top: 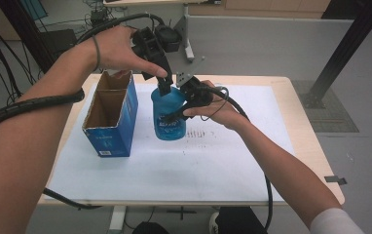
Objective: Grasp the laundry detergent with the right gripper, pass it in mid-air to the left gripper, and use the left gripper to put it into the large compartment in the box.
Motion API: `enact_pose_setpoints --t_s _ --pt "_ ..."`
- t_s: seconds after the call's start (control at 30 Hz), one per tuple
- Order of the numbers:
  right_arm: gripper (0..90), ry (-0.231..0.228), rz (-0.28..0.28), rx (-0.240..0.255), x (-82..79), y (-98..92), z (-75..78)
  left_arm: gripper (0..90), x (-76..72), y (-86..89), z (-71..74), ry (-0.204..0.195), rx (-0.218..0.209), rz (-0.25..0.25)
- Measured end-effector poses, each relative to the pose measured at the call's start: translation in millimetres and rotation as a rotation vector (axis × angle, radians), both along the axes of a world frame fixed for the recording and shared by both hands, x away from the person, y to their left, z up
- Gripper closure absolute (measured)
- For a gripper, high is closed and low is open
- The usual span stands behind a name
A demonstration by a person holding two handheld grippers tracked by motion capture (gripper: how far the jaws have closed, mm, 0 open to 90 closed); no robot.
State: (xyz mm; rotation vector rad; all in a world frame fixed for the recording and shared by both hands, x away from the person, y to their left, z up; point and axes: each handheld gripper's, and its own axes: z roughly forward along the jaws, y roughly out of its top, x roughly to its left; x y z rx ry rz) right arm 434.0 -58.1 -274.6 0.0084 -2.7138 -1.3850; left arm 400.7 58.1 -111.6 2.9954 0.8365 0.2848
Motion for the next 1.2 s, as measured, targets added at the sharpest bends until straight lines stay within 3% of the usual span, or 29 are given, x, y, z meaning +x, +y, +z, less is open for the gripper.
enact_pose_setpoints --t_s 0.67,0.9,1.03,1.07,1.13,1.2 --pt "43.6 -0.02 0.079 0.039 -7.2 -4.6 7.7 7.9 2.9 -15.9 -28.0 0.119 -0.015 -0.122" --pt "43.6 -0.031 0.092 0.05 -6.9 -5.8 8.8 9.0 3.6 -17.8 -32.7 0.125 -0.013 -0.143" --pt "43.5 -0.012 0.085 0.043 -9.2 -7.7 10.8 9.0 4.3 -18.1 -37.2 0.121 -0.017 -0.143" --pt "43.5 -0.087 0.117 0.102 -3.5 -4.6 9.6 9.1 4.7 -17.9 -37.7 0.123 -0.014 -0.149" --pt "43.6 -0.055 0.104 0.071 -5.9 -6.8 10.1 9.1 4.6 -17.9 -40.4 0.128 -0.012 -0.154" --pt "43.5 -0.075 0.112 0.081 -4.7 -5.9 9.4 9.1 4.2 -18.1 -41.2 0.126 -0.015 -0.149"
